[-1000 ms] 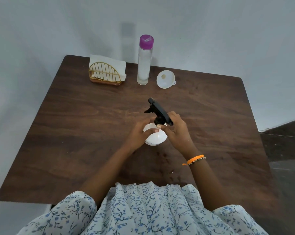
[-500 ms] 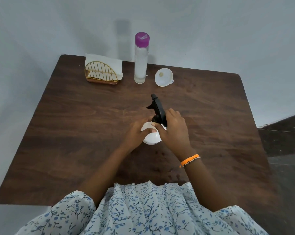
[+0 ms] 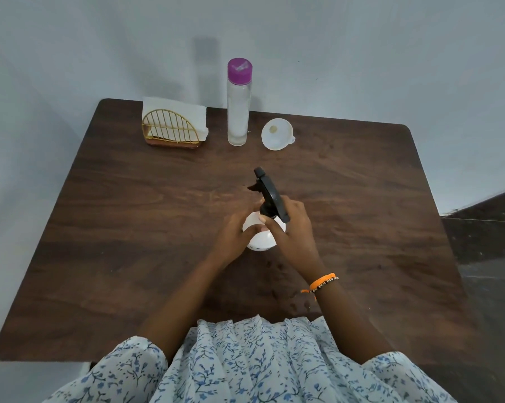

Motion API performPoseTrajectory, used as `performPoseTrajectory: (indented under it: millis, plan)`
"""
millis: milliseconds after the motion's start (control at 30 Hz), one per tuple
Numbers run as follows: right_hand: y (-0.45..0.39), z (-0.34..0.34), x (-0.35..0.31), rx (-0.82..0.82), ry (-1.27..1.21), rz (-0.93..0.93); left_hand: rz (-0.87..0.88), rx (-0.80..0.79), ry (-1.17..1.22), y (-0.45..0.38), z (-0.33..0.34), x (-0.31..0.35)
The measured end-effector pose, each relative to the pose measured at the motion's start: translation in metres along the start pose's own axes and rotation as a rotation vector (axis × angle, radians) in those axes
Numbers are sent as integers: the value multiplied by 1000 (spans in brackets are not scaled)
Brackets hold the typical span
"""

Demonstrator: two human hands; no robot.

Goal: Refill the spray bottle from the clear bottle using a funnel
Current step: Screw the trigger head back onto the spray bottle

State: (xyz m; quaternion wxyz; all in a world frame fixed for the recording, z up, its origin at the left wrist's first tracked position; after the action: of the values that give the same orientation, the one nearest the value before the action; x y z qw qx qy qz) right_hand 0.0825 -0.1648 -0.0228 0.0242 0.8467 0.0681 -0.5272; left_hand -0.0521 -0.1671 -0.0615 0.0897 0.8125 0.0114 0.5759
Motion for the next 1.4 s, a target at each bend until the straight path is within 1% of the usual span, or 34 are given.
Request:
performPoseTrajectory:
  millis: [67,233,400,500,567,667,733,900,1033,1167,1233,1333,1400]
  plan:
    - [0,0,2,-5,-55,29,-7,-5,42,1,0,2]
    - [-4,0,14,10,67,1,-46,4,108,1,2,-2]
    - [-6,3,15,24,38,-6,-31,14,117,1,1,-5]
    - [-6,4,13,59,71,4,-20,12,120,-1,3,-7]
    - [-6,7,9,116,93,27,-41,18,105,-1,3,-8]
    - [-5,12,2,214,93,110,16,23,70,-1,2,-8]
    - [-6,15,-3,249,68,145,51,24,63,0,2,-6]
    - [-9,22,-6,285,7,155,104,27,80,0,2,-1]
    - [-12,22,-1,300,60,178,126,26,43,-4,2,-9]
    - [-13,25,0,293,58,222,139,9,26,-4,2,-11]
    - [-14,26,-3,278,-1,240,134,13,10,-4,2,-12]
    - [-15,28,-6,246,-233,305,111,11,-19,-5,4,-14]
    - [-16,31,-6,234,-307,317,95,7,-23,-5,3,-15]
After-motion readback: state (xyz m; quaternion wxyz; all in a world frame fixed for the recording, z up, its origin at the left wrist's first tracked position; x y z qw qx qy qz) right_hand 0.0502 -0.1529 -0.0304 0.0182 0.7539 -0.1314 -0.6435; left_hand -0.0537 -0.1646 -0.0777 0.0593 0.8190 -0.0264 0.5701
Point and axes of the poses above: each hand's wrist, its own y-axis away from the middle knuckle, its own z-axis out of the palm, x = y × z, the point moved 1 cm from there along -y, towards the middle knuckle, and after that the axes turned 2 degrees about -y, right-handed, at the moved point
